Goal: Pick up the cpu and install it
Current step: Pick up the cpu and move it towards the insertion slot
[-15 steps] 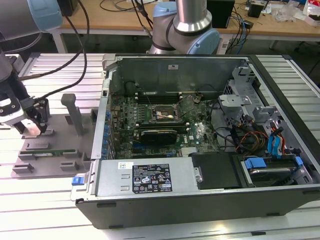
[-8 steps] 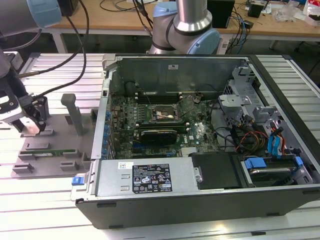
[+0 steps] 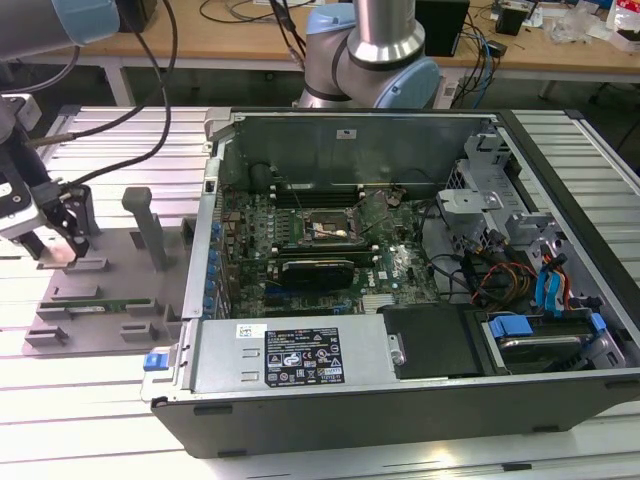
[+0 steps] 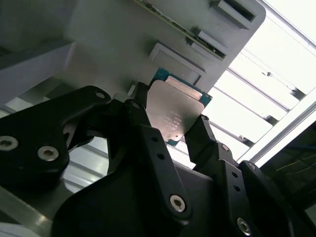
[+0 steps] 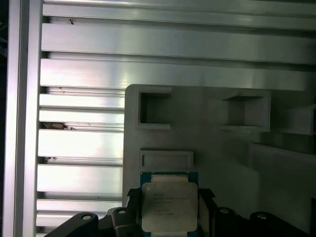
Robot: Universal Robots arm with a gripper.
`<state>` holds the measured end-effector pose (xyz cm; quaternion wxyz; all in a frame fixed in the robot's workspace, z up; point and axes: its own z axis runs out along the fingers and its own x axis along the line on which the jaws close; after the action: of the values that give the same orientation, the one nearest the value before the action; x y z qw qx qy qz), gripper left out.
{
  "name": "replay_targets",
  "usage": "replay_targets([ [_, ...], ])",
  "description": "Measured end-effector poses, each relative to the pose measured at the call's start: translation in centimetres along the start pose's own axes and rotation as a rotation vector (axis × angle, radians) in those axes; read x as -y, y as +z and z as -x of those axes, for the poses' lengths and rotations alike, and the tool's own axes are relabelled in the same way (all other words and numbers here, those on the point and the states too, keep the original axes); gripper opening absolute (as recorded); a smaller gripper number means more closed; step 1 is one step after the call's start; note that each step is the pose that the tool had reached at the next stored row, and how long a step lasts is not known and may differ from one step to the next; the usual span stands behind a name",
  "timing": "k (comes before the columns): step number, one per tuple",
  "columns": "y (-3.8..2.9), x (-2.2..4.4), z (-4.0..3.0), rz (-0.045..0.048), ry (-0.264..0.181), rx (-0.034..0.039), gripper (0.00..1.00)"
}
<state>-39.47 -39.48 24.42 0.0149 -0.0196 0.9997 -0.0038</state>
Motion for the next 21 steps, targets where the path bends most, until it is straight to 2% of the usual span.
replay_targets([
  [15,-1.89,0.01,0.06,-0.0001,0.000,0.0000,0.55],
  [21,-3.20,0.00,0.10,-0.0001,0.000,0.0000,0.55],
])
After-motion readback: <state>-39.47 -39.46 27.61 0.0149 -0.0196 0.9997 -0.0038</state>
